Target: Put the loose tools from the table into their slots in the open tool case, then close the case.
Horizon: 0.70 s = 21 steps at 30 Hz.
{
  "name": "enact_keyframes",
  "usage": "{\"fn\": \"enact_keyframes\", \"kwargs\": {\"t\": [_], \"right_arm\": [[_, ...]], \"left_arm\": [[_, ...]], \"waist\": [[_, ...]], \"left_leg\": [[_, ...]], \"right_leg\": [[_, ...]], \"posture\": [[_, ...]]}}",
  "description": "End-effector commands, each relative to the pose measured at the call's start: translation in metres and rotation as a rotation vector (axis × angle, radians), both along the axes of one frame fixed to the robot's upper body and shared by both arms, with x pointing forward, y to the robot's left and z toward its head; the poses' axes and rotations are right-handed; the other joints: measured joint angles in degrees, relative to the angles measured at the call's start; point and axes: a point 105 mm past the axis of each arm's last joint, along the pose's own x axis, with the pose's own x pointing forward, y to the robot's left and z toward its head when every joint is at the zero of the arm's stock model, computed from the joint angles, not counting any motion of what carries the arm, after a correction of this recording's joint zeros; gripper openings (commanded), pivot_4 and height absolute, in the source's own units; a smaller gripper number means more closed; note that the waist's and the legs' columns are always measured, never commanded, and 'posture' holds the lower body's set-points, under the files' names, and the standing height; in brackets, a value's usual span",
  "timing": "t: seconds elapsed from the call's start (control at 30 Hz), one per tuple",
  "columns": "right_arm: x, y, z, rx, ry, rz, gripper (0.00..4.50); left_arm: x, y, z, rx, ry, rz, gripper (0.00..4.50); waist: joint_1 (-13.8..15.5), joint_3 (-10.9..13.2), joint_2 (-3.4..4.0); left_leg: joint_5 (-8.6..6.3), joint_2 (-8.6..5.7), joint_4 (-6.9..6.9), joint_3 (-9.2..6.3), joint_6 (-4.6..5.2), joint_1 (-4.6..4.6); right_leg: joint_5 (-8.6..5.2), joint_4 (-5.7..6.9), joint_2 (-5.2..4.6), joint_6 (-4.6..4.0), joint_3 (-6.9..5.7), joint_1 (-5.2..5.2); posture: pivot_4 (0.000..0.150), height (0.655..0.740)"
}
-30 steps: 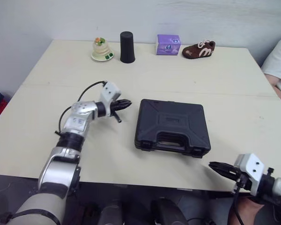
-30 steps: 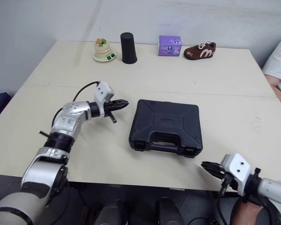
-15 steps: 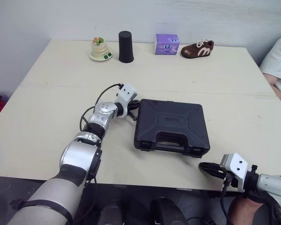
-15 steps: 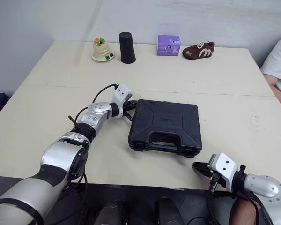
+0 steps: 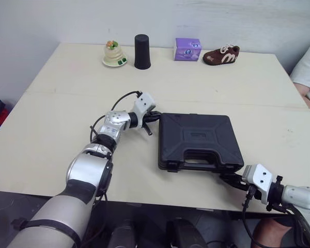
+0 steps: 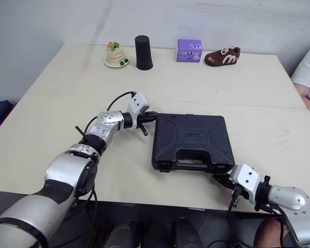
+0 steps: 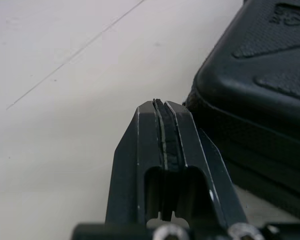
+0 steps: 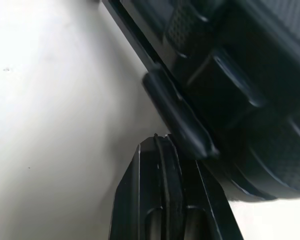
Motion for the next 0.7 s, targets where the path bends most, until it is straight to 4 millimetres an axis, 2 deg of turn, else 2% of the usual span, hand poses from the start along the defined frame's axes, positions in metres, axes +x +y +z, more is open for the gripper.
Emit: {"fn": "enact_keyframes", "kwargs": {"t": [0.03,0.23,0.4,0.57,0.7], "right_arm": [[0.004,-0.019,-0.006,-0.066,0.011,-0.056,0.0],[0.025,-0.021,0.002,-0.086,-0.119,-0.109,0.0],[0.028,-0.022,0.004,-0.101,-0.162,-0.135,0.0],[0.015,-0.025,0.009,-0.045,-0.102,-0.181,0.0],[0.005,-0.036,0.016,-0.015,-0.087,-0.288,0.0]], "left_arm": [[-0.008,-0.001,0.0,0.017,-0.02,-0.086,0.04],[-0.027,0.005,-0.003,0.004,-0.052,-0.233,0.04],[-0.034,0.016,-0.003,-0.021,-0.066,-0.261,0.04],[-0.019,0.047,0.004,-0.104,-0.006,-0.073,0.04],[0.0,0.044,0.016,-0.155,0.0,0.078,0.04]], "waist": [[0.3,0.0,-0.01],[0.4,0.0,-0.06],[0.3,0.0,-0.06],[0.4,0.0,-0.06],[1.0,0.0,-0.06]], "left_leg": [[0.0,0.0,0.0,0.0,0.0,0.0],[-0.01,0.0,0.09,0.05,0.08,-0.01],[-0.01,0.01,0.06,0.04,0.08,-0.03],[-0.01,0.03,0.03,-0.01,0.08,-0.04],[-0.06,-0.06,0.01,-0.15,0.17,-0.09]], "right_leg": [[0.0,0.0,0.0,0.0,0.0,0.0],[0.05,0.0,-0.06,0.02,0.01,0.02],[0.05,0.01,-0.06,0.02,0.0,-0.02],[0.05,0.05,-0.07,0.01,-0.02,-0.03],[0.05,0.03,-0.2,0.02,-0.11,0.0]], "posture": [[0.15,0.7341],[0.15,0.7341],[0.15,0.7341],[0.15,0.7341],[0.15,0.7341]]}}
